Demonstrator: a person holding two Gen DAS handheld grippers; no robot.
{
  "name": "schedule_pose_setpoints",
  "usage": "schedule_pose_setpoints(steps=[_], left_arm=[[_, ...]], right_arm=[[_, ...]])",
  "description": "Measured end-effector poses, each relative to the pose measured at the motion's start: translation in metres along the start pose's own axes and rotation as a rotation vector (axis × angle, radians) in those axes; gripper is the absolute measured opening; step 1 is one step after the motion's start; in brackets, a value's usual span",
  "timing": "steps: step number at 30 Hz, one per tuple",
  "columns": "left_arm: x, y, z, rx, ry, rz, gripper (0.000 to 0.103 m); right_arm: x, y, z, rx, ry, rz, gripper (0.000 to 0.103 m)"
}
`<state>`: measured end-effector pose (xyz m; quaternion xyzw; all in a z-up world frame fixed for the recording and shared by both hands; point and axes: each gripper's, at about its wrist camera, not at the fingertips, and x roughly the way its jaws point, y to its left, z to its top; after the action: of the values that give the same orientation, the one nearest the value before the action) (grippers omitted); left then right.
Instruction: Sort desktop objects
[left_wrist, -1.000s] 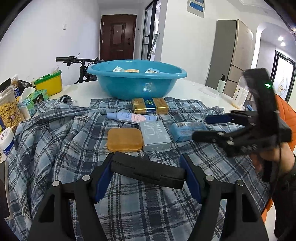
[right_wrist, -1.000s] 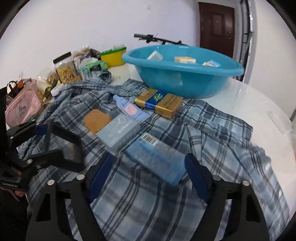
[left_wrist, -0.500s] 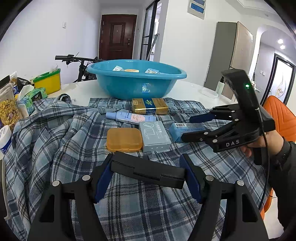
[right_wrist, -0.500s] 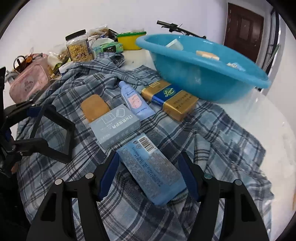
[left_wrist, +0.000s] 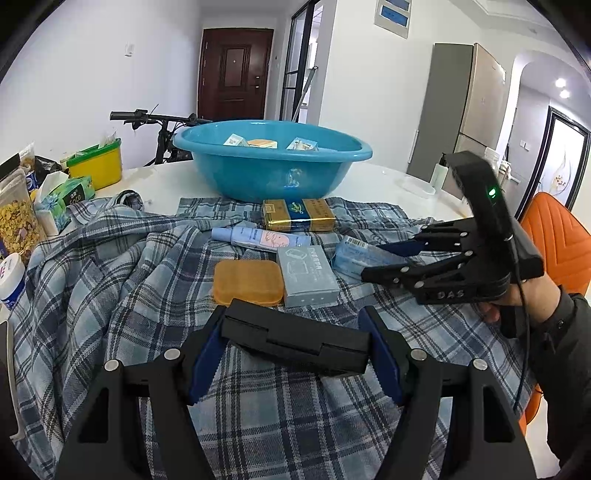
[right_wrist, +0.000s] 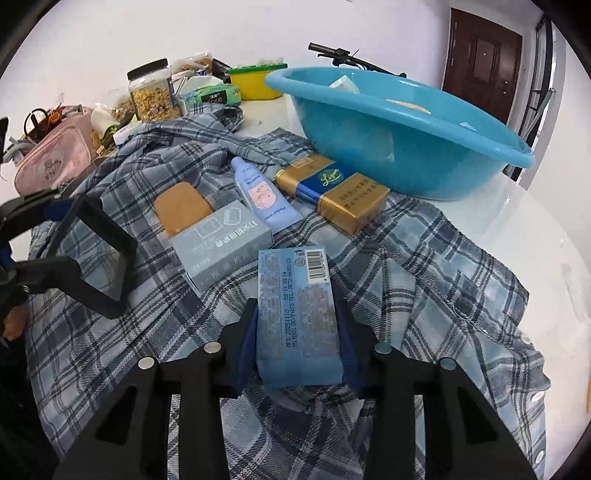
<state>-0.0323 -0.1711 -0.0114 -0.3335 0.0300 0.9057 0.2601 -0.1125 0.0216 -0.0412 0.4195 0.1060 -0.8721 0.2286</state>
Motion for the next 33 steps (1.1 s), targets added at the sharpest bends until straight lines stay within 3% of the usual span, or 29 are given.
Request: schedule_pose_setpoints(steps=[5,12,14,15,19,30,33], left_arm=[[-0.001,-0.004,0.001,0.004,0.004,0.010,0.073],[-0.005,-0.006,0.009,0.013,0.004,0.047,0.073],[-0.007,-0.005,0.011,0.007,-0.001,0.050,0.073],[-0.008,-0.005,0.012,0.004,-0.002,0.052,0.073],[-0.011,-0.007,0.020,0.008,-0.015,0.047,0.073],[-0.008,-0.002,0.019,-0.007,-0.012,0.042,0.073],[-0.008,-0.002,0.017,-0.002,-0.009,0.039,0.073]], right_arm=[[0.002,0.001,0.001,0.009,-0.007,-0.009,0.038],[-0.030,0.001,0.002,0.056,-0.130,-0.029,0.038],[-0.044,0.001,0.003,0.075,-0.173,-0.006,0.013],[-0.051,0.000,0.005,0.088,-0.197,0.005,0.007],[-0.068,-0.006,0.011,0.127,-0.254,-0.009,0.007],[-0.024,-0.011,-0.003,0.118,-0.104,0.020,0.007],[-0.027,-0.009,-0.005,0.103,-0.107,0.049,0.009]])
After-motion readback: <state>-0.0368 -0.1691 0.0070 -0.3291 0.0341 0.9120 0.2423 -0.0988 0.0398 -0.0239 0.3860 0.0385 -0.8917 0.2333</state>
